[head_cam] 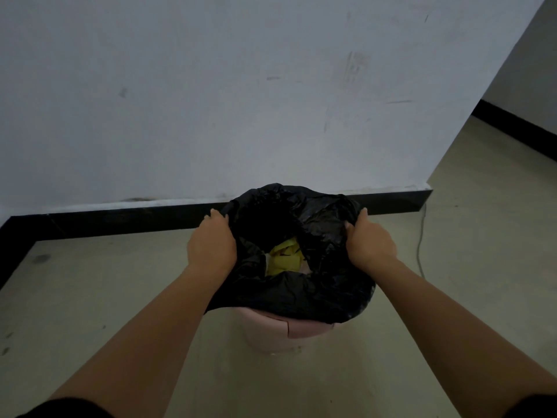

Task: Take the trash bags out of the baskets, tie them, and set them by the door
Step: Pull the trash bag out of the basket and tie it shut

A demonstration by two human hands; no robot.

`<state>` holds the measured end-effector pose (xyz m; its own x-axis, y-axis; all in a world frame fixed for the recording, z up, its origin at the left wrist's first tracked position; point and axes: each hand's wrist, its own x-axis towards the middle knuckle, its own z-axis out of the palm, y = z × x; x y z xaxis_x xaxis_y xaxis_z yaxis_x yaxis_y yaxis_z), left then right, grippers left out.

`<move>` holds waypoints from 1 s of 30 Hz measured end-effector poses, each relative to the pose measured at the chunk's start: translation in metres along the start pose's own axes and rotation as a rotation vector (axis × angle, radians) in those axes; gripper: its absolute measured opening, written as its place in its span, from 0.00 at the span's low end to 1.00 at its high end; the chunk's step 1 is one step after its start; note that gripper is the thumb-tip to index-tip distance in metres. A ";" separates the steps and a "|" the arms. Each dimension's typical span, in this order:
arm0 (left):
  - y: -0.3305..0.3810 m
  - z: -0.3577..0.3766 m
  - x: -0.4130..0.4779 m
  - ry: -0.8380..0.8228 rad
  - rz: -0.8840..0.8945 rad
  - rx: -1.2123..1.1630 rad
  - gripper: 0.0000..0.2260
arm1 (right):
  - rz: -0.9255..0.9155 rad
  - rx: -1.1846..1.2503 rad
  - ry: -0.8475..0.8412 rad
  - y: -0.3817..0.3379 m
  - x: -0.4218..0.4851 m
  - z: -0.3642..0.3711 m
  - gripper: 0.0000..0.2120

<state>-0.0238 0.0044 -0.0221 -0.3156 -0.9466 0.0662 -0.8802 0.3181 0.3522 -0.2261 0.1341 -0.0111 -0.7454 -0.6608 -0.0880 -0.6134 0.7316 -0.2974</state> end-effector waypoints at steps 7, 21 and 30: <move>0.019 -0.007 -0.013 0.140 0.350 0.116 0.12 | -0.070 -0.119 0.024 -0.002 -0.001 -0.001 0.23; 0.002 -0.016 -0.027 -0.117 0.501 -0.270 0.13 | -0.417 0.315 0.026 -0.060 -0.025 -0.015 0.17; -0.015 -0.028 -0.028 -0.122 0.420 0.194 0.14 | -0.218 -0.024 -0.585 -0.034 -0.024 -0.029 0.22</move>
<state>0.0086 0.0245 -0.0030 -0.6877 -0.7242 0.0511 -0.7134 0.6871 0.1374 -0.1944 0.1301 0.0286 -0.3403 -0.7730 -0.5354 -0.7462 0.5685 -0.3464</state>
